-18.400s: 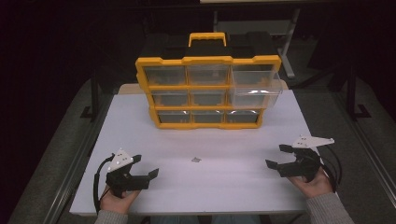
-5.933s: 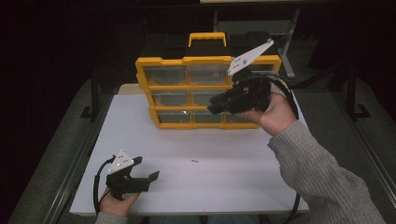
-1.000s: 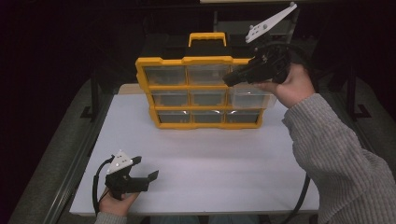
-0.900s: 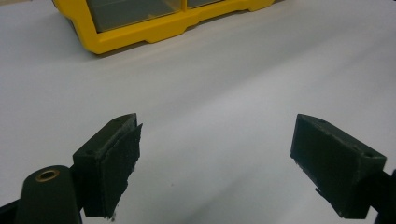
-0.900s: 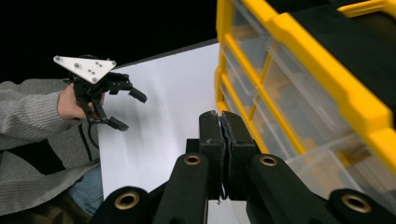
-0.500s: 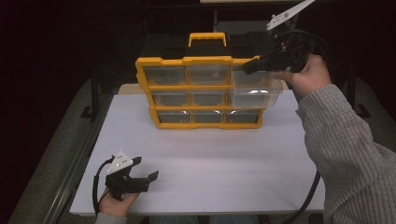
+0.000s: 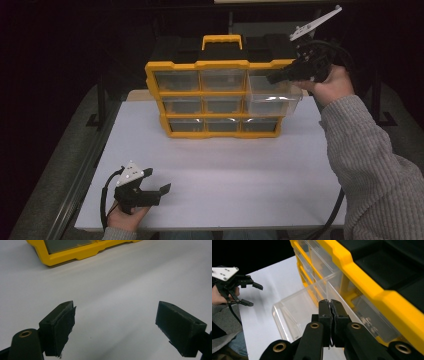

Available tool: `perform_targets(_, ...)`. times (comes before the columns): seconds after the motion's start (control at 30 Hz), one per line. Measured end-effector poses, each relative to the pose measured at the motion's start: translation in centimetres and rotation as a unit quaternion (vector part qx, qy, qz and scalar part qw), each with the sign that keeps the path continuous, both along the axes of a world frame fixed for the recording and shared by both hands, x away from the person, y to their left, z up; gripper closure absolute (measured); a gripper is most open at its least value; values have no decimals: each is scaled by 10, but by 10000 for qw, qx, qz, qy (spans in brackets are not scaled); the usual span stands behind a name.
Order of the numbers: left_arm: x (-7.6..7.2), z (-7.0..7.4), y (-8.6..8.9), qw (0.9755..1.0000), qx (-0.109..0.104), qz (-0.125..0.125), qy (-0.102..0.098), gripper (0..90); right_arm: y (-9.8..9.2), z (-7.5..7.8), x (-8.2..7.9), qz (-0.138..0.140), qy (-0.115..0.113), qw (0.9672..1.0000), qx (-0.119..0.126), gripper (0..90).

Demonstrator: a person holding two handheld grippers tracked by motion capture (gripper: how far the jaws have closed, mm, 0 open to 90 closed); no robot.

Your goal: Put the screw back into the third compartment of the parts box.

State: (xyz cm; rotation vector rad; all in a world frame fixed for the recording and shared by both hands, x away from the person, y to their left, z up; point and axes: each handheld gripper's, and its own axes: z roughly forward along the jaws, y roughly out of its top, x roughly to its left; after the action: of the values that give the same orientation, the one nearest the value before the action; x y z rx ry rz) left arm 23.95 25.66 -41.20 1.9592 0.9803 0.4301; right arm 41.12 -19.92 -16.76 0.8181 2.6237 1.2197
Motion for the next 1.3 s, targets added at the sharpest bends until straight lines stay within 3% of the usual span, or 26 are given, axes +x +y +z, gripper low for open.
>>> perform_targets(0.33,0,0,0,10000,-2,1,1,149,1,-11,2,-25,115,9999,-4,854)
perform_targets(0.37,-1,0,0,10000,-9,4,13,150,1,-11,2,-68,156,9998,62,787)
perform_targets(0.4,-1,0,0,10000,-6,9,15,150,1,-11,2,-68,156,9998,62,787)
perform_targets(1.3,-4,1,-1,10000,-25,21,0,149,-23,12,-26,-127,-134,9993,317,610)
